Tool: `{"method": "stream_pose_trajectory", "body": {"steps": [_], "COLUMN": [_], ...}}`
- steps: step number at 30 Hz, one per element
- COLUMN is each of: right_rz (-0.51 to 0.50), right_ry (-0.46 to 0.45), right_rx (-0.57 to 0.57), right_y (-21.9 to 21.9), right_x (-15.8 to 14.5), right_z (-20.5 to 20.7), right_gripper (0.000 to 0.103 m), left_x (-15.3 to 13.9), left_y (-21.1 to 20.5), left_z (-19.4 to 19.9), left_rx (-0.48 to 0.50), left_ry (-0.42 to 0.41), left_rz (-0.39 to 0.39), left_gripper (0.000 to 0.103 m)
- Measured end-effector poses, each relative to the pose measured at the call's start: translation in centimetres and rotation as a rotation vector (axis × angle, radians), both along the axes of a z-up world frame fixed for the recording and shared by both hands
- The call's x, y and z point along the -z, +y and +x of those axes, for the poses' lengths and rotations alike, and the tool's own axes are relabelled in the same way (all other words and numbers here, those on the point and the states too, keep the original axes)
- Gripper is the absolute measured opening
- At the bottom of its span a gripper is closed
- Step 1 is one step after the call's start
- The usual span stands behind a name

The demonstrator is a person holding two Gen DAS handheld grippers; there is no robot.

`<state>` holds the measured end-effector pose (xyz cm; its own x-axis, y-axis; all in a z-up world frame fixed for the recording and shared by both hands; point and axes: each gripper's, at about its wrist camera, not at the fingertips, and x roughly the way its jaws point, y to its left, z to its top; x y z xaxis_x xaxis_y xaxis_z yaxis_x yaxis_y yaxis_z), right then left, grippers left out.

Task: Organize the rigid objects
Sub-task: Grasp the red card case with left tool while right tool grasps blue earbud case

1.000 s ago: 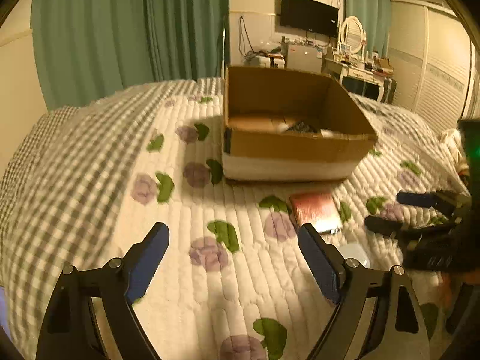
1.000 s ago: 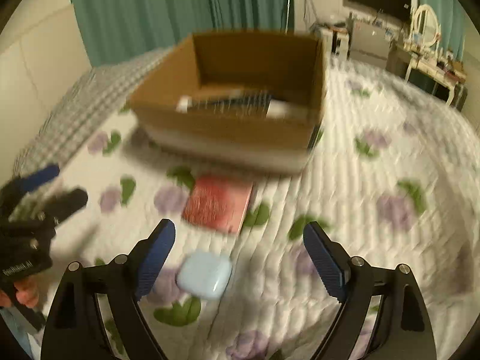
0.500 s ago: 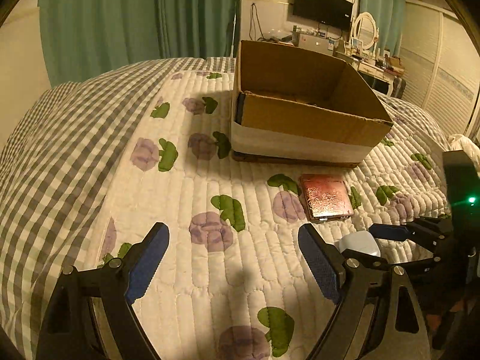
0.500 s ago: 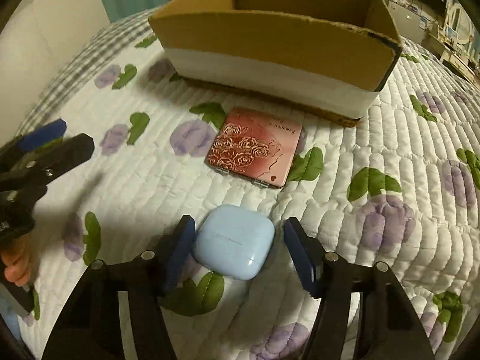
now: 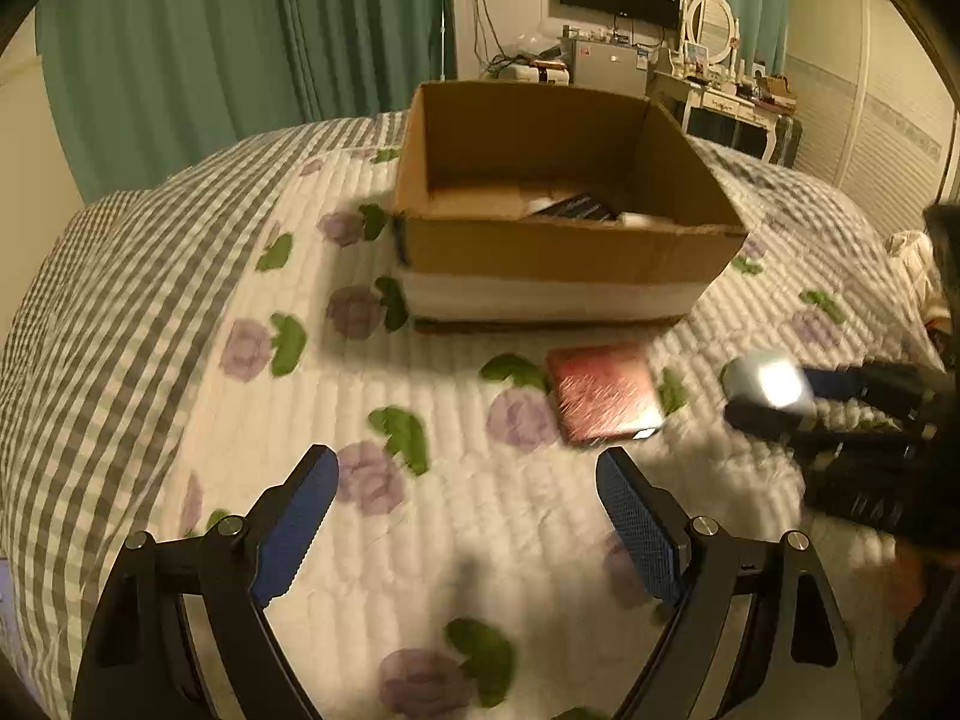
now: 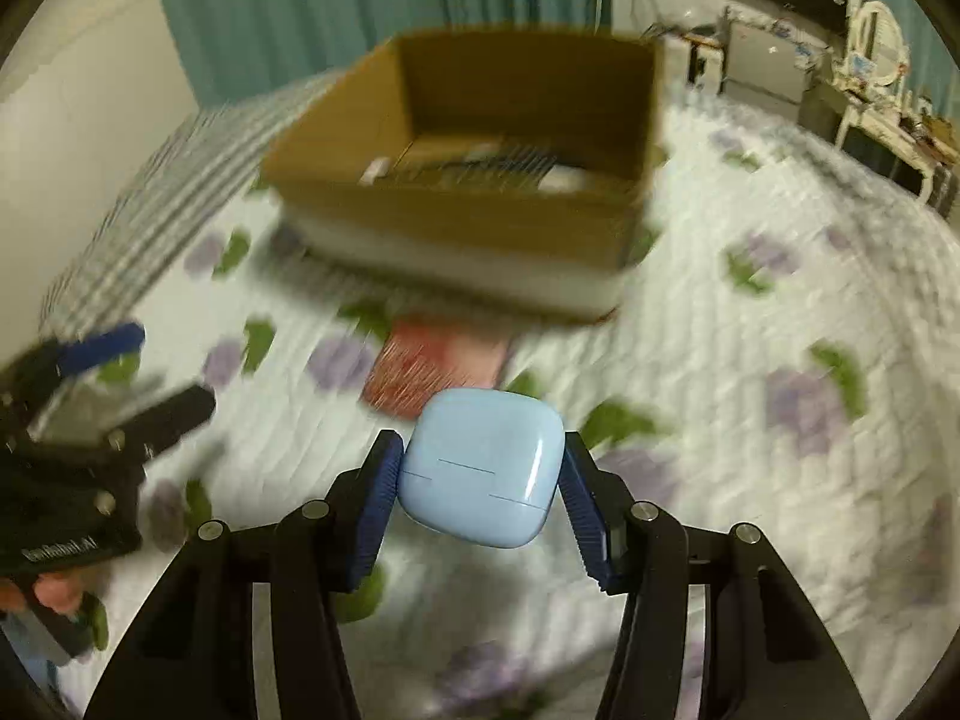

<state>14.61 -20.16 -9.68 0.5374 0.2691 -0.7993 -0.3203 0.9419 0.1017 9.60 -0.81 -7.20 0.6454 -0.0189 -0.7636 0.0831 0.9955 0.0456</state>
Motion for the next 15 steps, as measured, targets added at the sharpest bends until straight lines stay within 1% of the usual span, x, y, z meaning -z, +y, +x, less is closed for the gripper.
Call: {"method": "stream_pose_trajectory", "body": {"steps": [2, 4, 7, 9, 13, 15], "right_rz": [-0.022, -0.059, -0.096, -0.079, -0.029, 0.005], "right_ry": [-0.017, -0.035, -0.037, -0.024, 0.026, 0.047], "right_rx": [0.013, 0.022, 0.028, 0.049, 0.086, 0.099], "right_y": [-0.8, -1.7, -2.6, -3.5, -5.3, -6.3], "right_x": [-1.0, -1.5, -1.1, -0.4, 1.3, 1.6], "right_z": [1.5, 2.9, 4.5, 5.2, 5.6, 5.8], "right_gripper": [0.053, 0.053, 0.053, 0.053, 0.053, 0.053], "left_x": [-0.1, 0.3, 1.7, 2.7, 4.4, 5.6], "left_y": [-1.3, -2.4, -4.1, -5.3, -7.2, -7.7], "left_z": [0.9, 1.7, 3.2, 4.1, 5.8, 6.6], "left_rx": [-0.021, -0.024, -0.019, -0.008, 0.012, 0.006], "left_ry": [0.013, 0.021, 0.042, 0.048, 0.073, 0.109], "left_rz": [-0.008, -0.037, -0.088, -0.104, -0.068, -0.064], "left_gripper": [0.090, 0.090, 0.090, 0.090, 0.090, 0.090]}}
